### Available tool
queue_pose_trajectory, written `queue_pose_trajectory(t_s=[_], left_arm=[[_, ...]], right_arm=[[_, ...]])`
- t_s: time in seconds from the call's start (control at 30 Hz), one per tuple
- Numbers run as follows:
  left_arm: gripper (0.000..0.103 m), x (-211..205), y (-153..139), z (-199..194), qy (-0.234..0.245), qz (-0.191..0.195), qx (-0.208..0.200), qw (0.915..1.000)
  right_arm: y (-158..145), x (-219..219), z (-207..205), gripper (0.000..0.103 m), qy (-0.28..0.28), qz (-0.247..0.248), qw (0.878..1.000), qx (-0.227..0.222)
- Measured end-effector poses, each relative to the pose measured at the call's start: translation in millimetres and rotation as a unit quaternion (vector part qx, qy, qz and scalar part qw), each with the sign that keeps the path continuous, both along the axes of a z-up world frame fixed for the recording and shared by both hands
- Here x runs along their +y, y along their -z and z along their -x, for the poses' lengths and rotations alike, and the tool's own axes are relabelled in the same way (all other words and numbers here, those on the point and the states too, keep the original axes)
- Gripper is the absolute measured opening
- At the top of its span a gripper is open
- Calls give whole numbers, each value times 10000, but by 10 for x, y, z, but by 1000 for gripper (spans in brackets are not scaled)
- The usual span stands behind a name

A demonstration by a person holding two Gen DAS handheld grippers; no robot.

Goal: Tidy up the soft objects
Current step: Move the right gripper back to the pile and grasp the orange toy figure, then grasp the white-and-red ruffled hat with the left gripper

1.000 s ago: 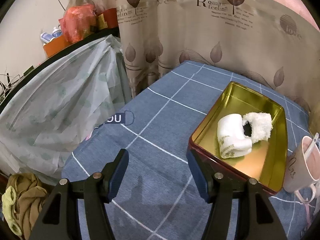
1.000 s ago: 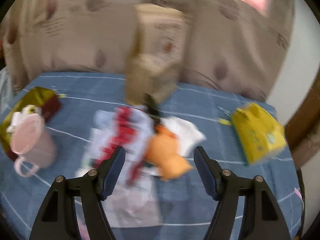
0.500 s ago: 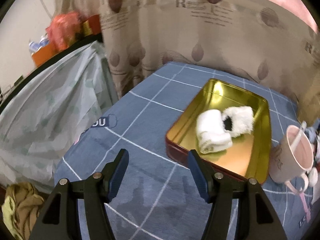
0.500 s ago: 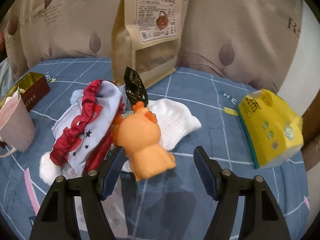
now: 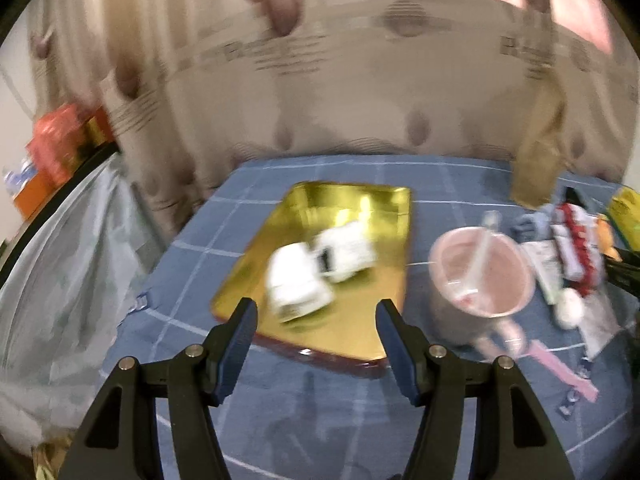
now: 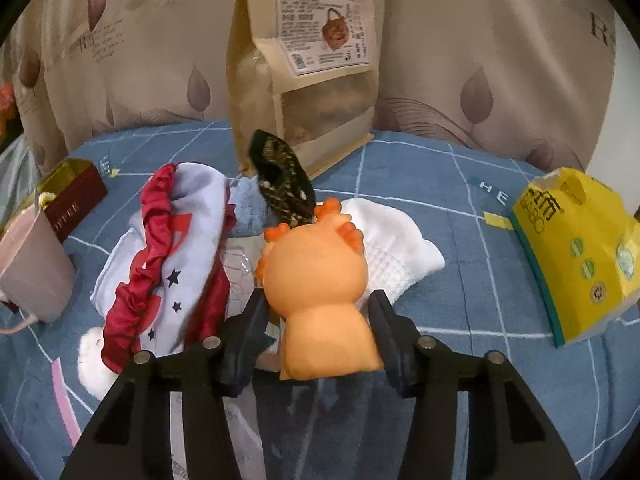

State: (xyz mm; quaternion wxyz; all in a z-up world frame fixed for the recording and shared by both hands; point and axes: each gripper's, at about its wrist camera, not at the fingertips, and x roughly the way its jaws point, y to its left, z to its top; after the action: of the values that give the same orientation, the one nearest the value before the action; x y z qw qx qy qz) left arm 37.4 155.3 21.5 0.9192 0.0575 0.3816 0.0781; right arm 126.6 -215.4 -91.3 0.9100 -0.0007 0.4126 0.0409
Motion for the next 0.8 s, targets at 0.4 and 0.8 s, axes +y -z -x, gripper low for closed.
queue_pose_trajectory(t_s=[0.4, 0.8], left_arm=[[63, -1232, 58, -194, 1453, 268, 221, 9888], [63, -1948, 196, -571, 1966, 628, 656, 9763]], right_arm=[[-80, -289, 326, 45, 379, -152, 9991, -140], [-10, -617, 472, 45, 934, 142, 9955, 89]])
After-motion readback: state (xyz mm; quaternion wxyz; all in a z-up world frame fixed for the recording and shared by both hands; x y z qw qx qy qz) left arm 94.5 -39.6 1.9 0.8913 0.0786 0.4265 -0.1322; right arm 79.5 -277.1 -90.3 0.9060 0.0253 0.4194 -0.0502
